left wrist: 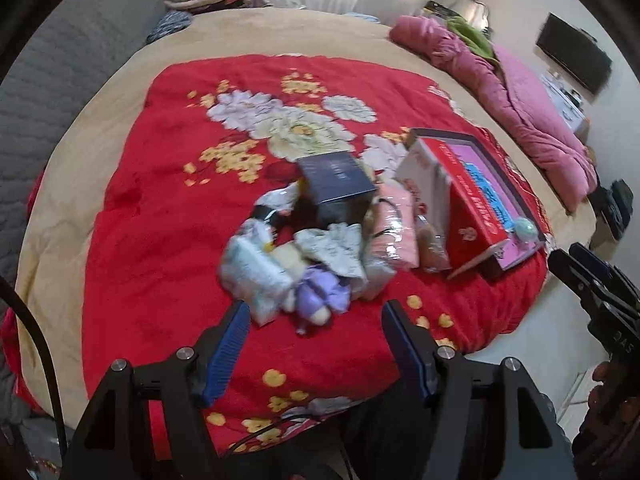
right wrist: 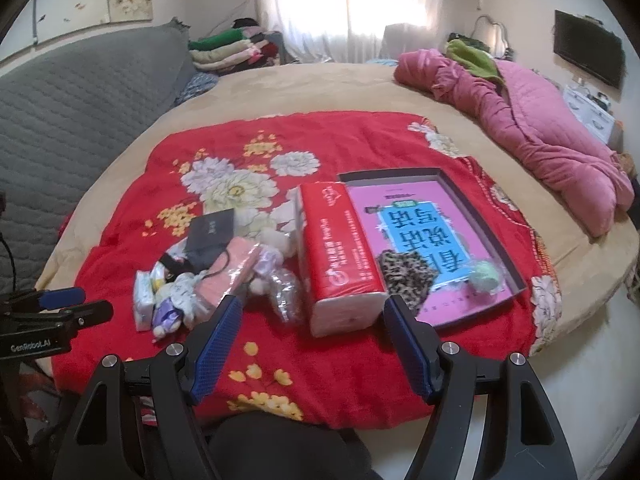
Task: Organize soft objects
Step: 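Move both tools back over the pile of items, then grasp the Flower tissue pack with the left tool while the right tool grasps the pink packet, then lift and carry both held items toward the pink book box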
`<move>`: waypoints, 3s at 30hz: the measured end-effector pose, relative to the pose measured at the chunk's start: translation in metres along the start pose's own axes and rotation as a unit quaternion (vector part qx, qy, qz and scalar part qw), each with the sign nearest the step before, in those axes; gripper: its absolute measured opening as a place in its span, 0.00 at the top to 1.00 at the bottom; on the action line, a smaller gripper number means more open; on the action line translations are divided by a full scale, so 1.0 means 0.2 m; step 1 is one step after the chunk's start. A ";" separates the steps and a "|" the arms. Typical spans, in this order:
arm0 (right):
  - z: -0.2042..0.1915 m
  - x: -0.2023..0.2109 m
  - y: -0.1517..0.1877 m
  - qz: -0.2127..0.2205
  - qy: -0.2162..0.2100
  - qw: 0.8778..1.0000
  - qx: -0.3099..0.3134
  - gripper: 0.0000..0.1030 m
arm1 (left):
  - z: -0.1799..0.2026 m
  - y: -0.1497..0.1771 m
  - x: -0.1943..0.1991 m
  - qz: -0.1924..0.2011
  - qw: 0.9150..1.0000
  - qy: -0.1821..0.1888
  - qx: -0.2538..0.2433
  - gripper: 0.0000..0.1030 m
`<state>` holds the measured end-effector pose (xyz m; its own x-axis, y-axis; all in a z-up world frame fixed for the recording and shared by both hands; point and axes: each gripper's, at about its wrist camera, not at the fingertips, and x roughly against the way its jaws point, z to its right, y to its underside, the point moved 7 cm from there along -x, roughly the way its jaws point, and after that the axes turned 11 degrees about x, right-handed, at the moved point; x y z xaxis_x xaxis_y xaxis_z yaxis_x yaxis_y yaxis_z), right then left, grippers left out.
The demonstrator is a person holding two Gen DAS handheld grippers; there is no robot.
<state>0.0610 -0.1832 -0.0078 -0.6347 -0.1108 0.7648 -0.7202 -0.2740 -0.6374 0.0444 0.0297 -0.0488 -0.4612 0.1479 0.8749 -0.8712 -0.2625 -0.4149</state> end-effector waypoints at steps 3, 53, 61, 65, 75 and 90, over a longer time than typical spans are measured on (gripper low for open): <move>-0.06 -0.03 -0.01 -0.006 -0.016 1.000 0.006 0.27 | -0.07 0.00 -0.01 -0.002 1.000 -0.005 0.015 0.34; -0.45 -0.85 -0.10 -0.155 -0.016 0.988 -0.017 0.35 | -0.42 -0.10 -0.71 -0.134 0.939 0.083 0.304 0.38; -0.35 -0.85 -0.06 -0.147 -0.027 0.987 -0.056 0.58 | -0.43 -0.09 -0.72 -0.130 0.937 0.097 0.310 0.45; -0.31 -0.81 -0.05 -0.140 -0.033 0.987 -0.069 0.59 | -0.43 -0.09 -0.72 -0.128 0.938 0.099 0.308 0.48; -0.26 -0.68 -0.08 -0.114 -0.040 0.991 -0.066 0.59 | -0.41 -0.10 -0.64 -0.108 0.946 0.115 0.282 0.53; -0.26 -0.51 -0.17 -0.072 -0.051 0.995 -0.043 0.59 | -0.29 -0.20 -0.34 -0.046 0.980 0.070 0.183 0.53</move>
<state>0.1353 -0.1128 -0.0690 -0.4945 -0.1745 0.8515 -0.8256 -0.2121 -0.5229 0.1005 0.0846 -0.1070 -0.4248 0.3097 0.8506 -0.8035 -0.5619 -0.1967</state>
